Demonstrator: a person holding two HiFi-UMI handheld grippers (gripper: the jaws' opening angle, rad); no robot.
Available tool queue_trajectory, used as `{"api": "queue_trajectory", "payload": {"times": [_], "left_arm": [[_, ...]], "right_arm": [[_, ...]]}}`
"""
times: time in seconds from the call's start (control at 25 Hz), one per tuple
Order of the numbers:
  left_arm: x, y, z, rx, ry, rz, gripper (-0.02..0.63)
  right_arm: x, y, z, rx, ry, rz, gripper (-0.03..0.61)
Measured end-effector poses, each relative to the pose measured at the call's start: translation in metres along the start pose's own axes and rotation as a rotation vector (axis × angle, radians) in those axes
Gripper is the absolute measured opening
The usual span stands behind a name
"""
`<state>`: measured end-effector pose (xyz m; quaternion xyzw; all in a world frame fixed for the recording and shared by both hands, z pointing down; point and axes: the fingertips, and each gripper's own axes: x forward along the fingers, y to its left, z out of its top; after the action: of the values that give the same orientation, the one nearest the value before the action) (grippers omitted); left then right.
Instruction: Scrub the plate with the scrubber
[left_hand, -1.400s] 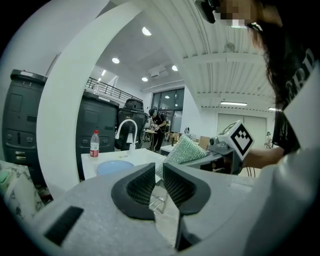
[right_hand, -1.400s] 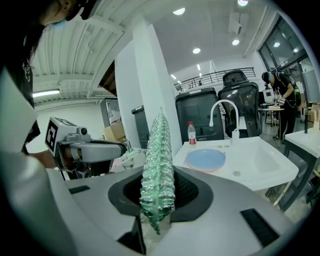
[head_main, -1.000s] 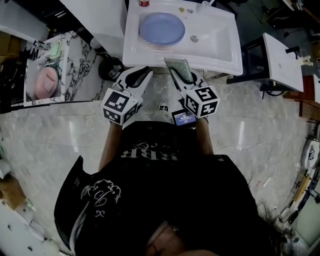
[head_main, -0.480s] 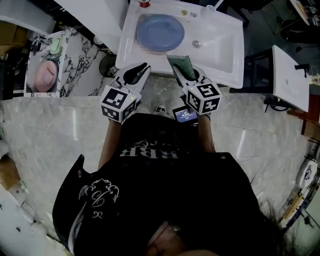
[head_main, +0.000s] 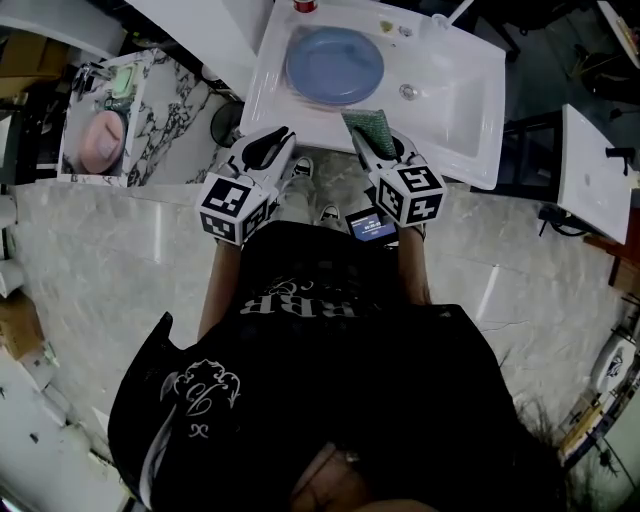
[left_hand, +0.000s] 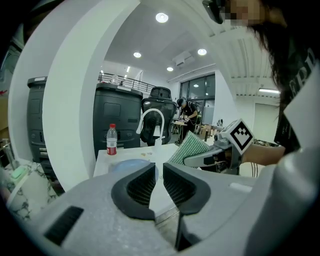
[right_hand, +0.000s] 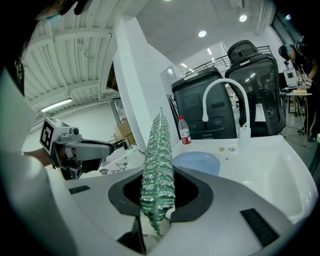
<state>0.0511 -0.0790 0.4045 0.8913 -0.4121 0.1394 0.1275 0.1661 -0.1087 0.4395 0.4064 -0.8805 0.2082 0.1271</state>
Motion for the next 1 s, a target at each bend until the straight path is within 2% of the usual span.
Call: {"api": "queue_trajectory", "payload": {"times": [0.36, 0.52, 1.0], "left_arm": [[0.039, 0.040, 0.016, 0.007, -0.006, -0.040, 0.043], [0.056, 0.061, 0.019, 0.033, 0.020, -0.070, 0.043], [0.090, 0.126, 0.025, 0.041, 0.058, -0.117, 0.043]], "right_arm": [[0.030, -0.029, 0.023, -0.012, 0.000, -0.046, 0.091], [0.052, -0.045, 0.030, -0.026, 0.020, -0.069, 0.091], [0.152, -0.105, 0.062, -0.130, 0.079, -0.053, 0.091]]}}
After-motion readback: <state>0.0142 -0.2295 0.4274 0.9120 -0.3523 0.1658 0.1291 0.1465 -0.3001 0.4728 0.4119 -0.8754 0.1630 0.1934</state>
